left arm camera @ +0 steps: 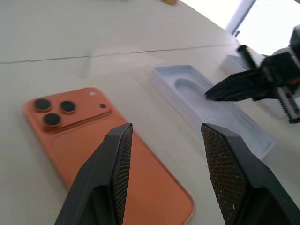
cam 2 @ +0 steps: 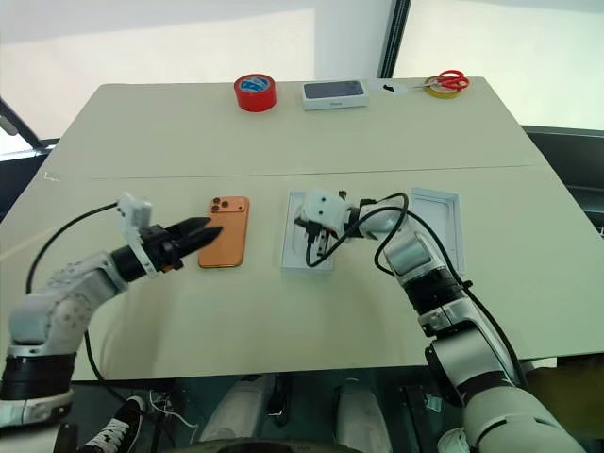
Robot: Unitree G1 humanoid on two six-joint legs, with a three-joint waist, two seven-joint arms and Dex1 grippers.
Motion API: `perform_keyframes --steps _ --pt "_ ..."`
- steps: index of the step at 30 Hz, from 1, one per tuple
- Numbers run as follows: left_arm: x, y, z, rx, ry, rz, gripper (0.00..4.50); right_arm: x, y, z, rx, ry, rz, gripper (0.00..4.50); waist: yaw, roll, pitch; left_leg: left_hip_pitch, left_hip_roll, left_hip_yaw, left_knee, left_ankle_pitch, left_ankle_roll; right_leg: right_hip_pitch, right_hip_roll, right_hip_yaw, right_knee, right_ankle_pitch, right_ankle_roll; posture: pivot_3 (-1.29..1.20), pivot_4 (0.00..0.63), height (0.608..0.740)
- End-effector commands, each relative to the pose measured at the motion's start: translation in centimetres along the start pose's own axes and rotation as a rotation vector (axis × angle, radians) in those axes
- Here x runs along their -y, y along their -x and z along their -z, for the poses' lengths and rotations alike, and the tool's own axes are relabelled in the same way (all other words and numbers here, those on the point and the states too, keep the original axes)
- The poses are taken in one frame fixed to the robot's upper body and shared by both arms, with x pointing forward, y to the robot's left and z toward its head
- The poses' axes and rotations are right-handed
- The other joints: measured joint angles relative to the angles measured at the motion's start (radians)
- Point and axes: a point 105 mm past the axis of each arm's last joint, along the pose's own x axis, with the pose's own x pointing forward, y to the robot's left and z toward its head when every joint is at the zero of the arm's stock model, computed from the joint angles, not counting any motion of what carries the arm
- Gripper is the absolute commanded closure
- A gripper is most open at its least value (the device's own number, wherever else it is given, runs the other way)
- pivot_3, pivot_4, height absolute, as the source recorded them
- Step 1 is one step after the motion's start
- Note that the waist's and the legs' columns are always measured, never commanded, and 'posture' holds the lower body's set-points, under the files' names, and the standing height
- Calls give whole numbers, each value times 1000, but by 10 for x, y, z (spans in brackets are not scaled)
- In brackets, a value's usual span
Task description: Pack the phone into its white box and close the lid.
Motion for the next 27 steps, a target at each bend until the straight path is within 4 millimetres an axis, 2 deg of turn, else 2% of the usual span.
perform_keyframes --steps 1,4,6,11,14,19,27 --pt "-21 15 -18 47 123 -49 2037 7 -16 -41 112 16 32 4486 -3 0 0 0 1 0 0 2 -3 0 1 0 0 0 0 0 150 738" --pt "-39 19 -9 -15 199 -111 2037 -2 -33 -51 115 25 -1 4486 -2 0 0 0 1 0 -1 4 -4 0 2 0 1 0 0 0 150 738" --pt "-46 19 9 -142 188 -158 2037 -10 -46 -51 82 40 -21 4486 1 -1 0 0 1 0 -1 4 -4 0 2 0 1 0 0 0 150 738" --pt "-43 9 11 -122 290 -117 2037 -32 -67 -40 -24 62 -122 4486 8 -2 -1 0 0 0 -1 3 -5 0 1 0 1 0 0 0 150 738" --pt "-43 7 22 -171 320 -109 2037 -42 -72 -31 -66 91 -154 4486 0 -2 -1 0 0 0 -1 4 -6 0 1 0 1 0 0 0 150 738" --pt "-39 0 35 -237 304 -96 2037 -46 -74 -15 -166 146 -181 4486 -4 -2 -1 0 0 0 -2 5 -7 -1 1 0 2 0 0 0 150 738" --pt "-35 -10 47 -307 327 -79 2037 -53 -77 -17 -161 129 -210 4486 2 -2 -1 1 0 0 -3 5 -8 -1 1 0 2 0 0 0 150 738"
